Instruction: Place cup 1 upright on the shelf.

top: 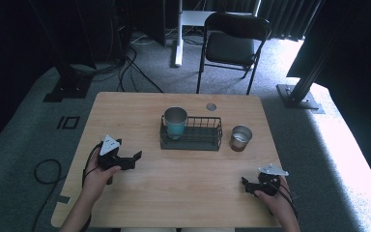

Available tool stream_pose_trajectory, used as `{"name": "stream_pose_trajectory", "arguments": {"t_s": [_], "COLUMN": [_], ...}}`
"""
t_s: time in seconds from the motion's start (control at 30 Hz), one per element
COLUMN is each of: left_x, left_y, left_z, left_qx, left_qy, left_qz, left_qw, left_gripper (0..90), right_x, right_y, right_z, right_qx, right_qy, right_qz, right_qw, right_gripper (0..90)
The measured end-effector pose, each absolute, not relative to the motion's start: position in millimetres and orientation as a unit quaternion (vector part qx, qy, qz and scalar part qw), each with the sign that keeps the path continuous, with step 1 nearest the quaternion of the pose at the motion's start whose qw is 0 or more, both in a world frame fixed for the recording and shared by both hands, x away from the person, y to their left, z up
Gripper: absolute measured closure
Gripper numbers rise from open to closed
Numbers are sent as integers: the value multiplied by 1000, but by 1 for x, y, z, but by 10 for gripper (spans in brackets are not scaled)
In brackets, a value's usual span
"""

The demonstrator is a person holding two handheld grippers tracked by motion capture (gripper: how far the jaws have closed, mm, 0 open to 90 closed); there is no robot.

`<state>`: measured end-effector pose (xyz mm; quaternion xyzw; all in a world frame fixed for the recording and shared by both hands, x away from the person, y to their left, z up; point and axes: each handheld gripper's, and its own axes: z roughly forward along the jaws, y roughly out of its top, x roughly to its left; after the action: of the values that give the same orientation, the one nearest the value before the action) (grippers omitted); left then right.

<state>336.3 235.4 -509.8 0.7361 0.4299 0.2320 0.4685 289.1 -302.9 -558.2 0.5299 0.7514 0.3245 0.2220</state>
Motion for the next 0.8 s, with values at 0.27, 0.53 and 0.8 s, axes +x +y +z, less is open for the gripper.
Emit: {"name": "stream_pose_trajectory", "arguments": {"t_s": [0.27,0.53,0.8], "left_x": [321,312,306], "left_y": [247,259,266], "left_z": [-522,-534,-540], "left_qx": [728,722,710], "left_qy": [457,484,512], "left_qz": [229,227,239], "left_qw": [457,440,421], "left_gripper": [10,10,10], "right_x": [289,289,289], "right_y": [-303,-303,-303], "right_z": [-558,-558,-558], "right_qx": [529,529,529], "right_qy": [752,752,752], "right_qz": [324,325,325], "right_qw": [223,223,223], "right_gripper": [113,113,113]}}
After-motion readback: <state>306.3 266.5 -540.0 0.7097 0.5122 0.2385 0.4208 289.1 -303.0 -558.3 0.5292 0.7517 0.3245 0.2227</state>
